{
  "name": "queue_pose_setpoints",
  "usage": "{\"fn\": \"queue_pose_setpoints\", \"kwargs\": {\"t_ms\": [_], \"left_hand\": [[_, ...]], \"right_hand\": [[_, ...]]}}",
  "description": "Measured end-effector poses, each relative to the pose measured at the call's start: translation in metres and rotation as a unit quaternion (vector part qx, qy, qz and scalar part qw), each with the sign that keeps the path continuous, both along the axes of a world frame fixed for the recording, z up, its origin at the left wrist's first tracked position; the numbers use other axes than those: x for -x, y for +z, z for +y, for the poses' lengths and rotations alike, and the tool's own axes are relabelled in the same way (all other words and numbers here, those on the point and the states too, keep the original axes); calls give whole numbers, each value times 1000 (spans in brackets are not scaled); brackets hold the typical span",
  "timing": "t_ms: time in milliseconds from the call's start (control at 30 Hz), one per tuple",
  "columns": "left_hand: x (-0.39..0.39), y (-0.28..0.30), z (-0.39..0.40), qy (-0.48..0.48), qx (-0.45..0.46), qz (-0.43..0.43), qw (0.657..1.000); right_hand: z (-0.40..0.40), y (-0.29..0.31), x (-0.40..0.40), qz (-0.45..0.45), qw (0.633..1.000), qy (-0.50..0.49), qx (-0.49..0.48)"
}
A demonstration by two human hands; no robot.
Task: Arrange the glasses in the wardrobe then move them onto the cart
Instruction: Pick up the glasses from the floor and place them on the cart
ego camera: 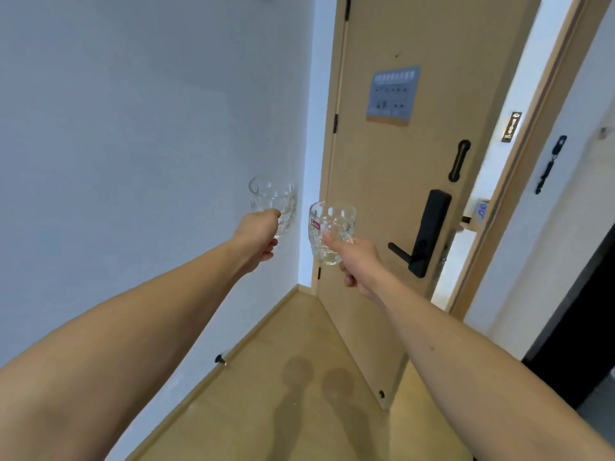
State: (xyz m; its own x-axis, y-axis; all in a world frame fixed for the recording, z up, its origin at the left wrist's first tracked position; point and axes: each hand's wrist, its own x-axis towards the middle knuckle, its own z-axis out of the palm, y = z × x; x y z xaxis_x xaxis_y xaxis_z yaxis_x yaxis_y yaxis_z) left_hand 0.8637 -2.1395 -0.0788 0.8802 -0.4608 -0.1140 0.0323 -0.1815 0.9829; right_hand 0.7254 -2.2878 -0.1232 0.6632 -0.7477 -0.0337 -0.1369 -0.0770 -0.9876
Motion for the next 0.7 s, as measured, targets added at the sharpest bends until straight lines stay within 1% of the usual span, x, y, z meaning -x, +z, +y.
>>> {"fn": "queue_pose_setpoints", "kwargs": {"t_ms": [167,400,567,700], "left_hand": [[10,9,79,76,-3,-10,997],[22,19,202,178,13,-9,984],[37,20,312,256,20,-6,966],[62,16,416,317,24,-6,948]], "right_hand": [[63,12,-19,-5,997,77,-6],[170,25,-46,-17,982,188,-11],[268,30,-58,-23,966,258,-9],[367,26,-58,-24,946,322,-18]]}}
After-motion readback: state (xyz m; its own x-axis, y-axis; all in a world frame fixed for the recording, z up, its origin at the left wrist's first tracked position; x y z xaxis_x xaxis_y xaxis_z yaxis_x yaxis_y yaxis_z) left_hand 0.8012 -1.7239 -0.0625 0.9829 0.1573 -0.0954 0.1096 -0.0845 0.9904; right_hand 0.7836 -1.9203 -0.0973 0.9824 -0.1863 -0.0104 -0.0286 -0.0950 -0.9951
